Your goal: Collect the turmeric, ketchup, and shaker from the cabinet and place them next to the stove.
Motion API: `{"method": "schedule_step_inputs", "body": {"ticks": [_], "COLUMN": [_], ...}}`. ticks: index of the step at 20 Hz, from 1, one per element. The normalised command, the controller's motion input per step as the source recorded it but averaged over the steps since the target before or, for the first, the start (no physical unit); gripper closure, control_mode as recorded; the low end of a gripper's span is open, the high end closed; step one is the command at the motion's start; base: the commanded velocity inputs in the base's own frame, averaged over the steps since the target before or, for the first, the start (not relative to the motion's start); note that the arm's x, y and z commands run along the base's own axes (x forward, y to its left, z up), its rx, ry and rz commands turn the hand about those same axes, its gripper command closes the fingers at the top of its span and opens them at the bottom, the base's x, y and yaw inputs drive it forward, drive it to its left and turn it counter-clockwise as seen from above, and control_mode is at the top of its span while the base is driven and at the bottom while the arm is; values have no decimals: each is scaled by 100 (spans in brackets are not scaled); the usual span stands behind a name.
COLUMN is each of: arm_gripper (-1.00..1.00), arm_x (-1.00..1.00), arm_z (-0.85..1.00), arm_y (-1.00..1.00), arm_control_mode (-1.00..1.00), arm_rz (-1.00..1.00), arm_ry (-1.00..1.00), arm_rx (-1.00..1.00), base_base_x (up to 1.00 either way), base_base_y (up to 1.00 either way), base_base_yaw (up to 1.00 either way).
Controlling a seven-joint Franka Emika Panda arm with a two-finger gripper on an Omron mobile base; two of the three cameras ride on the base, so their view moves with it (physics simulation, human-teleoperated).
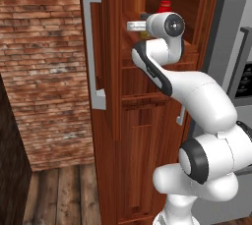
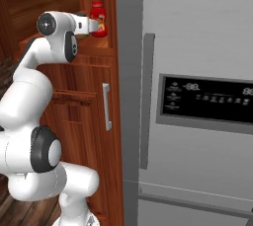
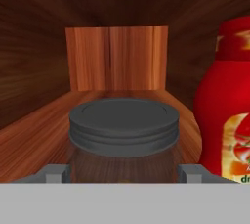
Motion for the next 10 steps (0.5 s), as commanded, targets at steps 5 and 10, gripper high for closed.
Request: {"method": "schedule_step_inputs", "body": {"ticks": [5,10], "arm_gripper": [100,100], "arm_x": [0,0], "arm_z": [0,0], "arm_y": [0,0], "arm_control_mode": [-100,-100], "arm_rz": [0,0], "arm_ry": [0,0], "arm_rx": [0,0], "base_base_x": [0,0], "base_base_y": [0,0], "base_base_yaw": [0,0]}}
